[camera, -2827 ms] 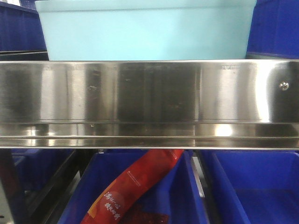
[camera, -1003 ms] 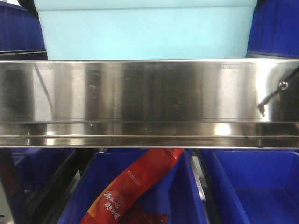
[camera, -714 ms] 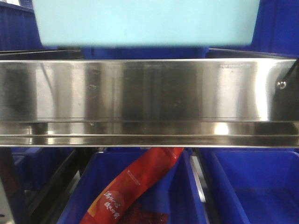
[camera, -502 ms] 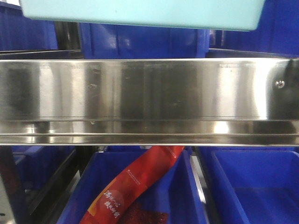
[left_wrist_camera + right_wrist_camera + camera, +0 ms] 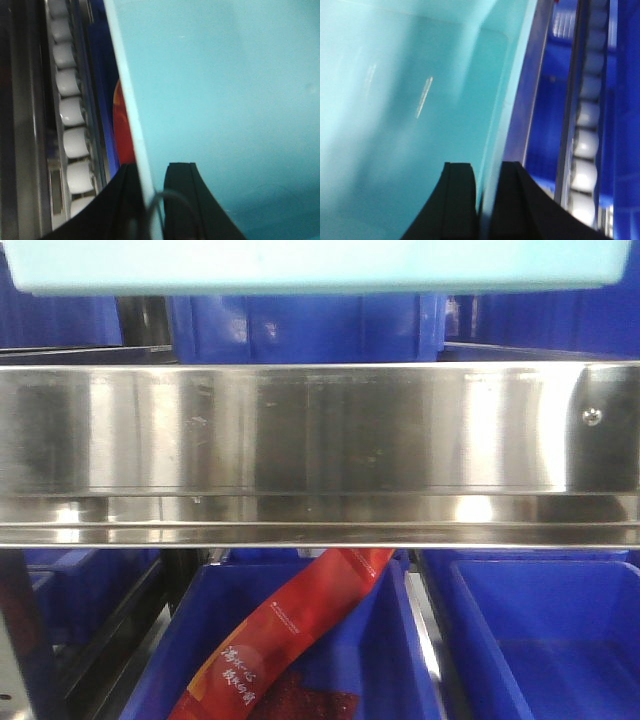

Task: Fetch blue bin and place on conveyor start
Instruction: 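Lift the light-blue bin off the shelf with both grippers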

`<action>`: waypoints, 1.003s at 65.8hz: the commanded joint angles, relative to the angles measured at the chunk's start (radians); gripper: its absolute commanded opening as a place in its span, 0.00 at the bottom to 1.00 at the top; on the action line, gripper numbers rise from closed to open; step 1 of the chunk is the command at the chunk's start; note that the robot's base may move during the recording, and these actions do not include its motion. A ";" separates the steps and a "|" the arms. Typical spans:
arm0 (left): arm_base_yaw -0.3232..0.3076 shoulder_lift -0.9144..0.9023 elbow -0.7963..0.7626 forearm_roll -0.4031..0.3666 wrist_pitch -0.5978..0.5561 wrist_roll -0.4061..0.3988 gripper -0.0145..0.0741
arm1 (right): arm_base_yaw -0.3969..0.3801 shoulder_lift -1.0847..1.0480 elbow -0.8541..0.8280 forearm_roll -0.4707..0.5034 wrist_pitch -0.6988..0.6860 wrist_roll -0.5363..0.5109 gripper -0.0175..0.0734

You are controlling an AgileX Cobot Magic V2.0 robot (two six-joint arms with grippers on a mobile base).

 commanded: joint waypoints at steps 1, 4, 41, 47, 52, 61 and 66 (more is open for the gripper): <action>-0.010 -0.034 -0.005 -0.046 -0.081 0.013 0.04 | 0.005 -0.018 -0.010 -0.004 -0.082 -0.027 0.03; -0.010 -0.041 -0.005 -0.051 -0.103 0.013 0.04 | 0.005 -0.018 -0.022 -0.004 -0.090 -0.027 0.03; -0.010 -0.070 -0.007 -0.054 -0.232 0.013 0.04 | 0.005 -0.024 -0.083 -0.004 -0.161 -0.027 0.03; -0.010 -0.070 -0.007 -0.048 -0.251 0.013 0.04 | 0.005 -0.024 -0.083 -0.004 -0.161 -0.027 0.03; -0.010 -0.070 -0.007 -0.046 -0.251 0.013 0.04 | 0.005 -0.024 -0.083 -0.004 -0.161 -0.027 0.03; -0.010 -0.070 -0.007 -0.046 -0.251 0.013 0.04 | 0.005 -0.024 -0.083 -0.004 -0.161 -0.027 0.03; -0.010 -0.070 -0.007 -0.046 -0.251 0.013 0.04 | 0.005 -0.024 -0.083 -0.004 -0.161 -0.027 0.03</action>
